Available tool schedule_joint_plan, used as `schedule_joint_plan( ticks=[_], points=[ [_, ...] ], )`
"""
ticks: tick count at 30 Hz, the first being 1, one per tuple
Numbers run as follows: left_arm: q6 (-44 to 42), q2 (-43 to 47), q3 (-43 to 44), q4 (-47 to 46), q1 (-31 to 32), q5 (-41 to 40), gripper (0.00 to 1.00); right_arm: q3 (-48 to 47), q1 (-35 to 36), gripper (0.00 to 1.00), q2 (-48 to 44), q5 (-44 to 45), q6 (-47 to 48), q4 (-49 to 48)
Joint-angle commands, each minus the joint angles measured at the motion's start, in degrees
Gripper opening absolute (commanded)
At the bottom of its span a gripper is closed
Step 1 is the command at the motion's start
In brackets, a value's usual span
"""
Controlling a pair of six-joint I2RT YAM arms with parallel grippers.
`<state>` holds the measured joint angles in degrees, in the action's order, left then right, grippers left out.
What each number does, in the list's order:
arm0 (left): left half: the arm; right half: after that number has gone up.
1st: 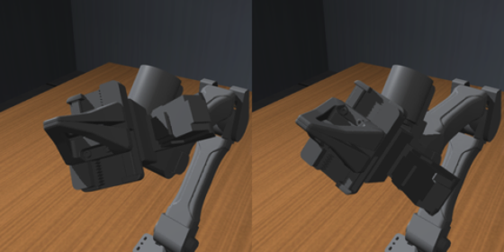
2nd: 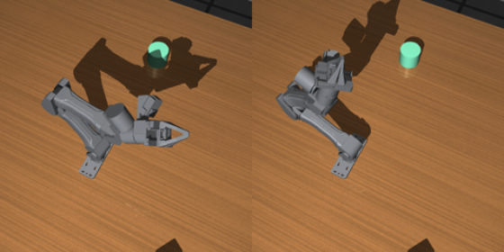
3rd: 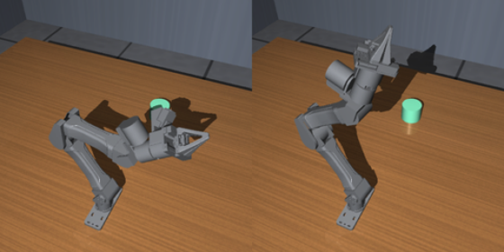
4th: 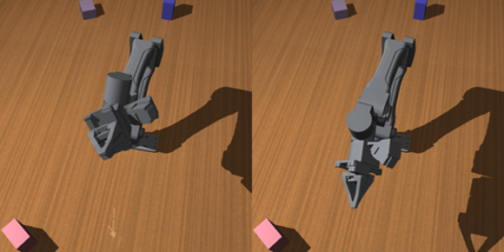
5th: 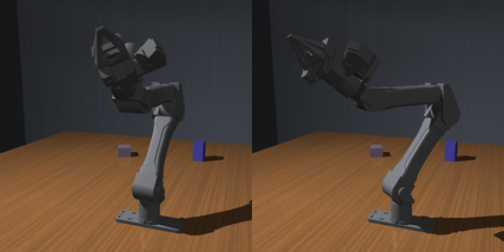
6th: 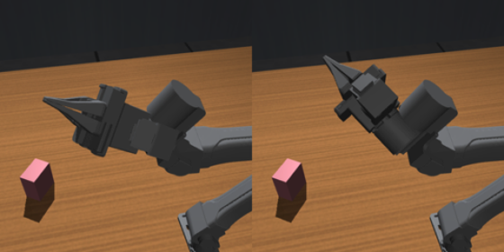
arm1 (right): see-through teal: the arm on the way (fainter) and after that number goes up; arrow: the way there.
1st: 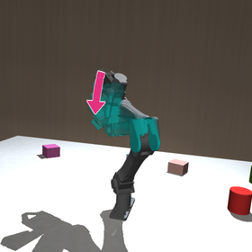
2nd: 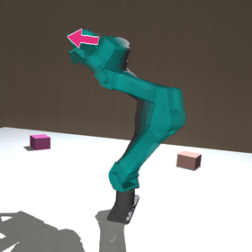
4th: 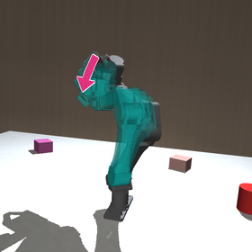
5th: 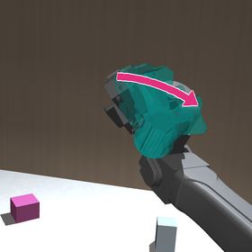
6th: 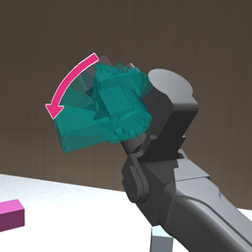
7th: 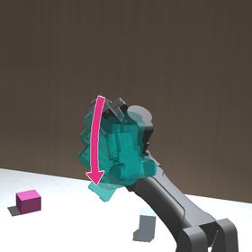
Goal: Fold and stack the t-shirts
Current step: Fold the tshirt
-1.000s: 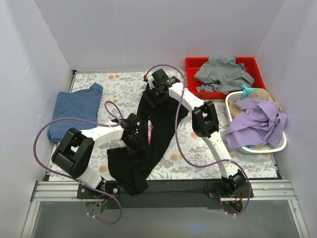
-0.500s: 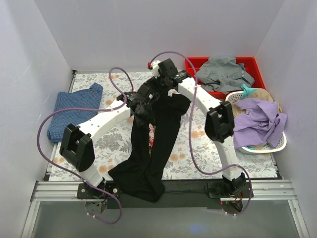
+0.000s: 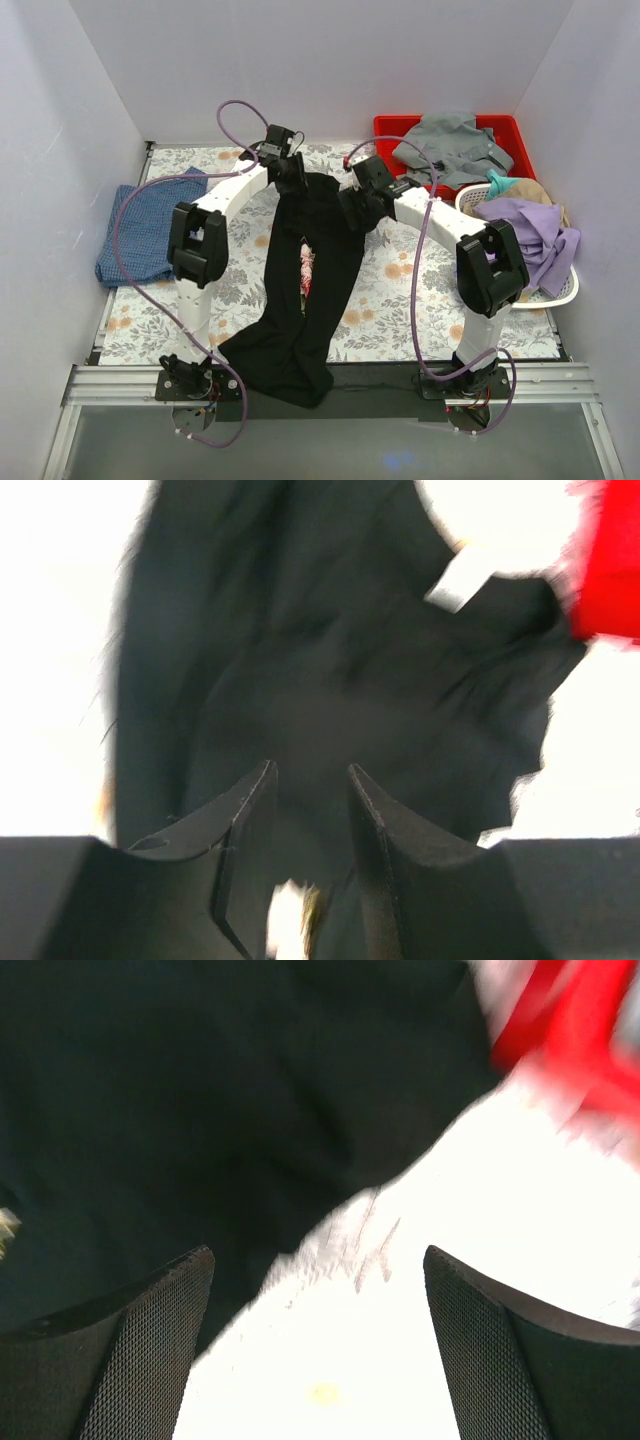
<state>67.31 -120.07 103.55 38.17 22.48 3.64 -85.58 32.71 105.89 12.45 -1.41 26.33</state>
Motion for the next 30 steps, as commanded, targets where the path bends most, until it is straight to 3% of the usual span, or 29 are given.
schedule_joint_plan(
  ticks=[1, 7, 13, 17, 21, 24, 30],
  points=[
    [-5.7, -4.6, 10.7, -4.5, 0.5, 8.8, 0.33, 4.9, 0.3, 0.90, -6.3, 0.0, -3.6, -4.3],
    [-6.3, -11.0, 19.4, -6.3, -0.6, 13.5, 0.34, 10.8, 0.3, 0.89, -10.4, -3.2, -5.6, -4.9],
    [-6.4, -20.7, 27.9, 0.3, -2.3, 23.5, 0.34, 13.5, 0.8, 0.89, -14.1, -5.2, -8.0, -5.0],
    [-9.2, -24.5, 27.5, 3.8, -2.6, 30.4, 0.34, 14.2, 1.6, 0.89, -15.5, -5.7, -8.3, -5.0],
    [-13.6, -21.5, 24.6, 6.6, -2.6, 36.6, 0.34, 14.3, 2.2, 0.89, -14.8, -6.4, -8.9, -5.1],
    [-15.7, -17.1, 17.6, 3.7, -2.7, 36.2, 0.34, 14.4, 2.9, 0.89, -13.8, -7.3, -9.4, -5.1],
    [-18.0, -17.4, 19.4, 7.1, -2.7, 27.2, 0.35, 14.2, 4.6, 0.88, -12.0, -8.8, -9.8, -5.1]
  ],
)
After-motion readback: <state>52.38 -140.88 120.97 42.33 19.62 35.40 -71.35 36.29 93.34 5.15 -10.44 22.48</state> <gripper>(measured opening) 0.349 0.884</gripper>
